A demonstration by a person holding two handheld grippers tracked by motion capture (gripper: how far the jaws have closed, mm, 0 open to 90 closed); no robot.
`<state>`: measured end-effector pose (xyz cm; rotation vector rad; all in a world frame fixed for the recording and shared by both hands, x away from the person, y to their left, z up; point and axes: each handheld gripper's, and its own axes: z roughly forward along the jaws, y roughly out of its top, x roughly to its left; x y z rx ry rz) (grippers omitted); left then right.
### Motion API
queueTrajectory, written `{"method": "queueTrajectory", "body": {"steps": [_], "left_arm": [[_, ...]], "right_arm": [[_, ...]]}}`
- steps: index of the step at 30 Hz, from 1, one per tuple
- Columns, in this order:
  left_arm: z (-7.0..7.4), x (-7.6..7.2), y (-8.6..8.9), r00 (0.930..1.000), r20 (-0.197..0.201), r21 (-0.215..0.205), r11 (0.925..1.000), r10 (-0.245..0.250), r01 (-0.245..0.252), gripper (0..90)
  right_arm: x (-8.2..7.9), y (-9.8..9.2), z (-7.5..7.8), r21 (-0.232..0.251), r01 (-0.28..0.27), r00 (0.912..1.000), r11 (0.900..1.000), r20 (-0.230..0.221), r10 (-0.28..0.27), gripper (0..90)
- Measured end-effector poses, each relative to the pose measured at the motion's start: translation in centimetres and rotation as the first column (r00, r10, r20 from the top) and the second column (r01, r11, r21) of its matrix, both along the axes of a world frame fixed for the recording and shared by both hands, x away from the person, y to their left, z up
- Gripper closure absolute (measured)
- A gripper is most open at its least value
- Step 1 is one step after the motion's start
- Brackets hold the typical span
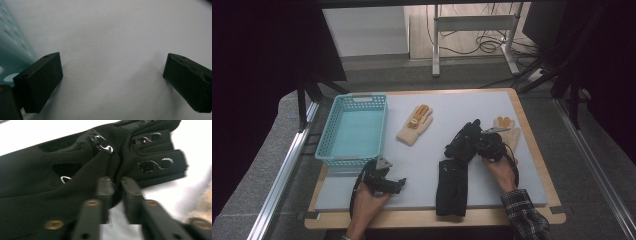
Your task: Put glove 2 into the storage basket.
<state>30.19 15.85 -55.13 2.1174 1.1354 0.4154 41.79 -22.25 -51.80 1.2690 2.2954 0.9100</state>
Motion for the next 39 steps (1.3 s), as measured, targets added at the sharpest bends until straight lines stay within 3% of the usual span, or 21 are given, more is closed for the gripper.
{"method": "queueTrajectory", "body": {"steps": [3, 7, 9, 12, 14, 21, 25, 27, 32, 35, 37, 38, 39], "left_arm": [[0.0, 0.0, 0.0, 1.0000, 0.000, 0.000, 1.0000, 0.000, 0.000, 3.0], [0.0, 0.0, 0.0, 1.0000, 0.000, 0.001, 1.0000, -0.001, 0.001, 3.0], [0.0, 0.0, 0.0, 1.0000, -0.001, 0.000, 1.0000, -0.002, 0.002, 3.0], [0.0, 0.0, 0.0, 1.0000, 0.000, 0.000, 1.0000, -0.001, 0.001, 3.0], [0.0, 0.0, 0.0, 1.0000, 0.000, 0.000, 1.0000, -0.001, 0.001, 3.0], [0.0, 0.0, 0.0, 1.0000, 0.000, 0.000, 1.0000, -0.002, 0.002, 3.0], [0.0, 0.0, 0.0, 1.0000, 0.000, 0.000, 1.0000, -0.002, 0.002, 3.0], [0.0, 0.0, 0.0, 1.0000, -0.001, -0.003, 1.0000, 0.001, -0.001, 3.0], [0.0, 0.0, 0.0, 1.0000, -0.003, -0.002, 1.0000, 0.001, -0.001, 3.0], [0.0, 0.0, 0.0, 1.0000, -0.002, -0.002, 1.0000, 0.002, -0.002, 2.9], [0.0, 0.0, 0.0, 1.0000, -0.001, -0.002, 1.0000, 0.002, -0.002, 3.0], [0.0, 0.0, 0.0, 1.0000, -0.002, -0.002, 1.0000, 0.002, -0.002, 3.0], [0.0, 0.0, 0.0, 1.0000, -0.002, -0.002, 1.0000, 0.002, -0.002, 3.0]], "right_arm": [[0.0, 0.2, 1.0, -0.036, -0.012, 0.9999, 0.999, 0.009, 0.012, 84.3], [0.0, -0.2, 4.1, -0.066, -0.005, 0.9984, 0.998, 0.057, 0.009, 84.2], [0.4, -0.3, 5.5, -0.096, -0.003, 0.9986, 0.995, 0.052, 0.009, 83.9], [1.4, 0.3, 6.3, -0.140, -0.017, 0.9987, 0.990, 0.046, 0.024, 83.0], [2.2, 1.0, 6.1, -0.141, -0.028, 0.9988, 0.990, 0.036, 0.034, 83.0], [5.2, 3.5, 5.5, -0.075, -0.051, 0.9986, 0.996, 0.010, 0.052, 83.7], [5.4, 4.5, 5.1, -0.064, -0.078, 0.9969, 0.995, 0.003, 0.078, 79.1], [4.8, 3.6, 5.0, -0.050, -0.078, 0.9969, 0.996, 0.002, 0.079, 73.9], [2.6, -0.2, 4.0, -0.012, -0.012, 0.9999, 1.000, 0.007, 0.012, 56.5], [1.6, -1.6, 2.7, -0.038, 0.025, 0.9997, 0.999, -0.003, -0.025, 48.0], [1.2, -1.9, 1.8, -0.060, 0.050, 0.9987, 0.997, -0.007, -0.050, 47.4], [1.0, -2.0, 1.2, -0.062, 0.057, 0.9982, 0.996, -0.014, -0.058, 51.3], [1.0, -2.0, 0.7, -0.049, 0.059, 0.9973, 0.997, -0.041, -0.061, 62.5]]}}
